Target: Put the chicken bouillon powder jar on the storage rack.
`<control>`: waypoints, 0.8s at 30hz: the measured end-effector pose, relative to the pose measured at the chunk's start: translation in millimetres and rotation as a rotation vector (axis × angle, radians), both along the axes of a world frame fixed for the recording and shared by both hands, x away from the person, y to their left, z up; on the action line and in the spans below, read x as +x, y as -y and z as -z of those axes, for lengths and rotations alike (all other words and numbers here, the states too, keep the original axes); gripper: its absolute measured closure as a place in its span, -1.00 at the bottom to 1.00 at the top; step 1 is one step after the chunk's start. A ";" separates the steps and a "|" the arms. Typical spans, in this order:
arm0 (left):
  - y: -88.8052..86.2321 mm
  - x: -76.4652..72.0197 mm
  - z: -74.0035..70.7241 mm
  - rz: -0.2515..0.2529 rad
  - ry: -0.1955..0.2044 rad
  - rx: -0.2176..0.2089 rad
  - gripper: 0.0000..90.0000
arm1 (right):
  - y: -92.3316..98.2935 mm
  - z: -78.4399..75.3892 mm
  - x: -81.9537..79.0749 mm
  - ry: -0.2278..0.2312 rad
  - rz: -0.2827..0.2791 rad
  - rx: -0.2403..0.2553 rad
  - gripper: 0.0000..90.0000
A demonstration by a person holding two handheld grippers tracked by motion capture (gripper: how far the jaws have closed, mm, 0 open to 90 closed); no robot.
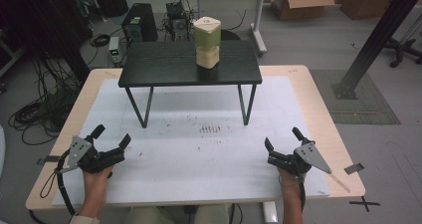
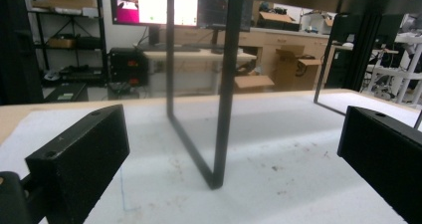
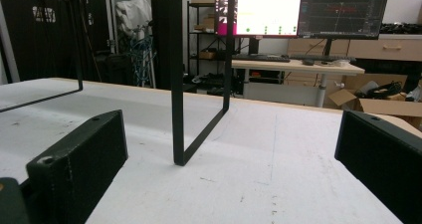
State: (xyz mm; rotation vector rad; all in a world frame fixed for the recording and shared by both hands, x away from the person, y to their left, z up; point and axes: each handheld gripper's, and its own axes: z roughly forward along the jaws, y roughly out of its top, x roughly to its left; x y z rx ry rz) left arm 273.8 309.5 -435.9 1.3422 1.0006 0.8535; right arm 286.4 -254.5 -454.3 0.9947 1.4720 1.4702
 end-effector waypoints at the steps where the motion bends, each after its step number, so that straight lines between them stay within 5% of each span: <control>1: -0.2 0.4 2.2 0.000 -0.002 0.002 -0.99 | -0.1 0.0 0.0 0.000 0.000 0.000 -1.00; 13: 1.8 1.2 16.0 -0.017 -0.001 0.016 -0.99 | -0.4 -0.1 0.2 -0.001 0.000 -0.005 -1.00; 24: 8.0 -3.8 17.9 -0.038 0.051 0.070 -0.99 | -0.6 0.0 -0.1 0.001 0.001 -0.007 -1.00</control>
